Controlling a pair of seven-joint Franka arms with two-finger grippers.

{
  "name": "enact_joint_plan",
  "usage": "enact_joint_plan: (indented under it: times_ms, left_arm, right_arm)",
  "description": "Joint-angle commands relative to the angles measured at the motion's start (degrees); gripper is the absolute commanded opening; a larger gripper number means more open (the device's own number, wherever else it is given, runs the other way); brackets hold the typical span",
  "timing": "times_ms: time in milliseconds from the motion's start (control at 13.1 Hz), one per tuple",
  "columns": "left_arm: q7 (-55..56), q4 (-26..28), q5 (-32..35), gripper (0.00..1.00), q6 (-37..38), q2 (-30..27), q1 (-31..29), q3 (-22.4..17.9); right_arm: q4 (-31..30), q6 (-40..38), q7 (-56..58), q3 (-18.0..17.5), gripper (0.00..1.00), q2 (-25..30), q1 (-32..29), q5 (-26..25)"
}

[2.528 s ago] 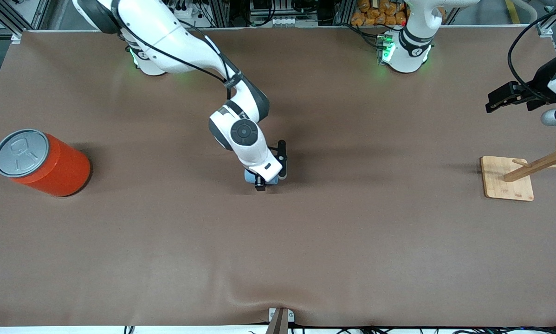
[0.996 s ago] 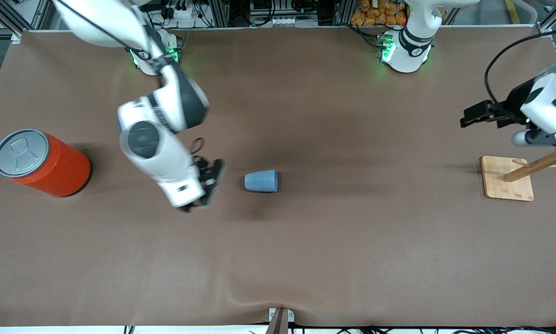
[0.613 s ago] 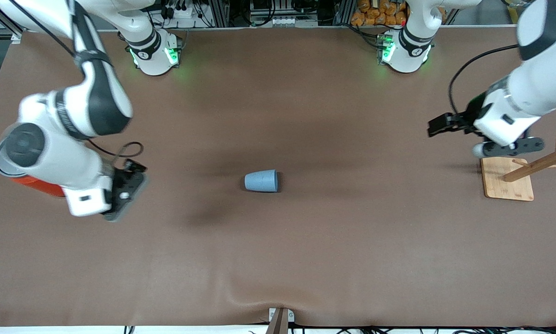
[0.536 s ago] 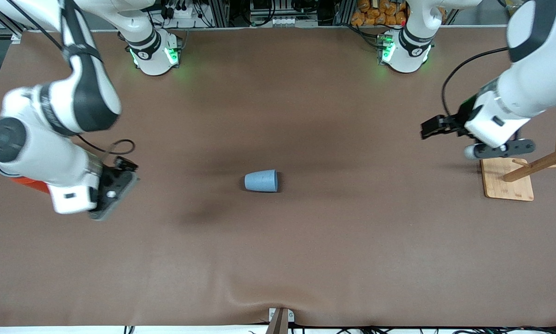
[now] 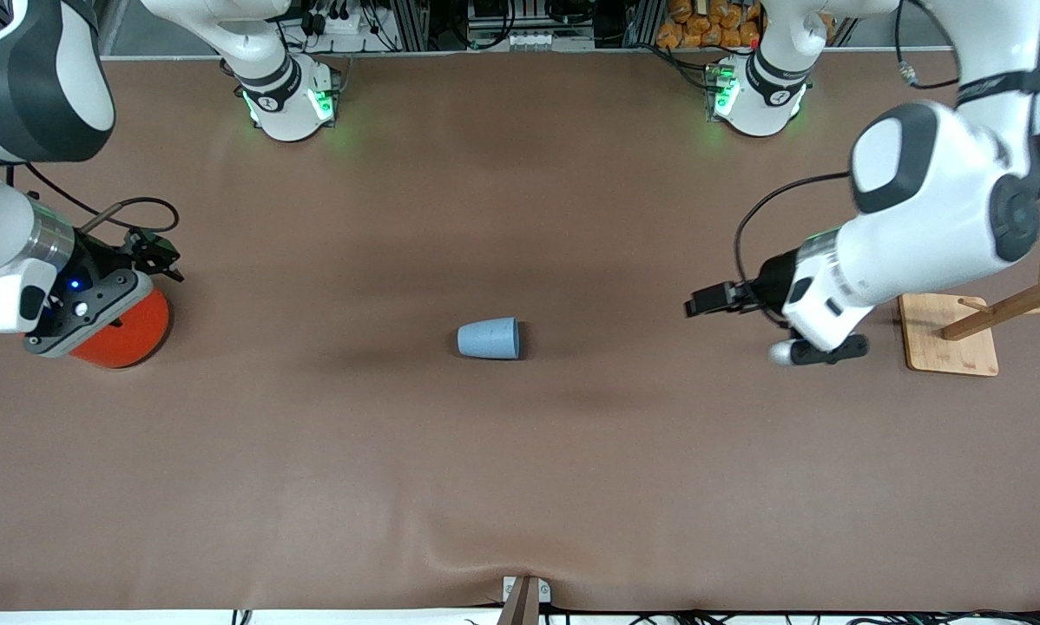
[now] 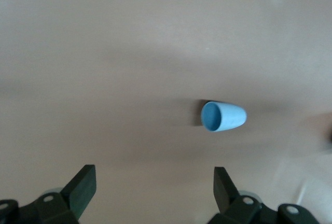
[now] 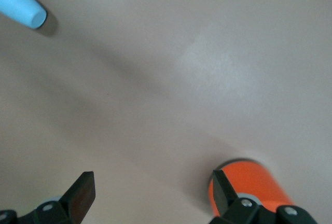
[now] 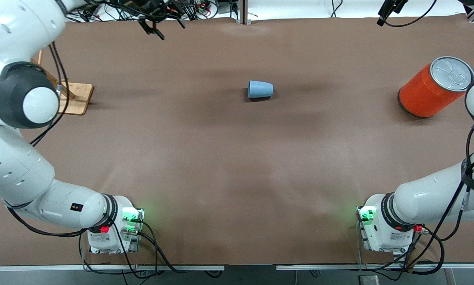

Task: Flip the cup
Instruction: 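Retract the right gripper while the left gripper reaches toward the cup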

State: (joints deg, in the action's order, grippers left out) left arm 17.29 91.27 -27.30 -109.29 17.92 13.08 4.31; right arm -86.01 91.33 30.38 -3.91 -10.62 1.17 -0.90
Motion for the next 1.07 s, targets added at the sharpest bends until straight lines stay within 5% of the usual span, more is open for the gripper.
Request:
enact_joint_plan:
  times_ms: [0, 460, 766, 996]
  left_arm:
    - [-2.4, -0.8, -7.6, 1.00, -6.3, 4.8, -0.1, 2.7]
    - [-25.1, -0.7, -30.5, 1.00, -12.4, 13.9, 1.2, 4.9]
    - [-47.3, -0.4, -51.6, 1.00, -12.3, 21.8, 1.4, 6.0]
    - [-53.0, 0.6, -56.8, 1.00, -12.3, 25.0, 1.9, 6.8]
  right_arm:
    - [-4.4, 0.2, -8.5, -0.2, 1.00, 4.6, -1.0, 0.5]
    - [-4.3, -1.0, -20.0, 2.2, 1.00, 5.9, -2.1, 0.5]
    - [-4.3, -1.8, -23.2, 4.7, 1.00, 7.9, -2.4, 0.6]
    - [-4.3, -4.2, -25.9, 5.8, 1.00, 10.0, -2.0, 0.9]
